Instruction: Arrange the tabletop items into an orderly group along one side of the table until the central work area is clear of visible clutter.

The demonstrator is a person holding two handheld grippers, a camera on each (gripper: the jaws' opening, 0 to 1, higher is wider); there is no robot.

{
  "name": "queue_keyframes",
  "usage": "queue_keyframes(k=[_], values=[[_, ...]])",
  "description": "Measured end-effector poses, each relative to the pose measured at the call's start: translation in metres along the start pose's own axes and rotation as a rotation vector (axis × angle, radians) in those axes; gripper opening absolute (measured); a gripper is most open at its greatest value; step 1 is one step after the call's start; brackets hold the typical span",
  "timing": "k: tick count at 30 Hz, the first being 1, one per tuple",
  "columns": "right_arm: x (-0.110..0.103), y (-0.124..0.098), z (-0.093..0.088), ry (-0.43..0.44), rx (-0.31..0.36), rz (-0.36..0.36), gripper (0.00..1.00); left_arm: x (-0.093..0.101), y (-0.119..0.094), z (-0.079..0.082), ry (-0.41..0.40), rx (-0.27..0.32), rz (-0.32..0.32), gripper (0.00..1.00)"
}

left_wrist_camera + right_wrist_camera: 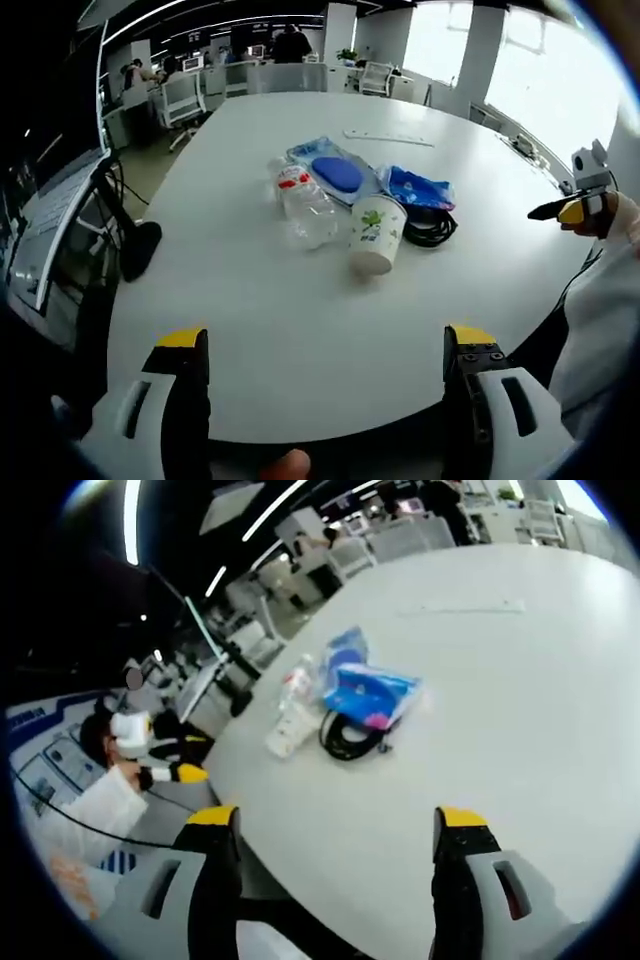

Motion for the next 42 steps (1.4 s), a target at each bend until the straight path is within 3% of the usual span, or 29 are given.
queue_keyframes(k=[7, 13, 24, 33, 42], values=[[-0.004, 0.003, -0.003, -0.014, -0.020, 0.021, 0.75, 0.009, 0.002, 0.012, -0.023, 0.039, -0.024, 1.00], [-0.003, 0.002, 0.000, -0.022, -0.018, 0.025, 0.75, 0.010, 0.005, 0.010, -0.011, 0.018, -0.028, 1.00], [-0.006, 0.003, 0.006, -0.035, -0.019, 0.034, 0.74, 0.016, 0.008, 0.015, -0.018, 0.037, -0.042, 1.00], [-0.014, 0.004, 0.000, -0.048, -0.030, 0.055, 0.72, 0.018, 0.009, 0.011, -0.017, 0.034, -0.049, 1.00], [-0.008, -0.003, -0.002, -0.022, -0.005, 0.043, 0.71, 0.030, 0.007, 0.016, -0.003, 0.042, -0.064, 1.00]])
Point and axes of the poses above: the point that each gripper's makers call its tool centre point, and the gripper's own axes: y roughly forward along the fingers, x roughly to its right, z roughly out of its top, the point moved 2 cm from there along -y, roughly backward along the fingers, and after that the axes turned 15 degrees about -y, right-handed, at the moved point
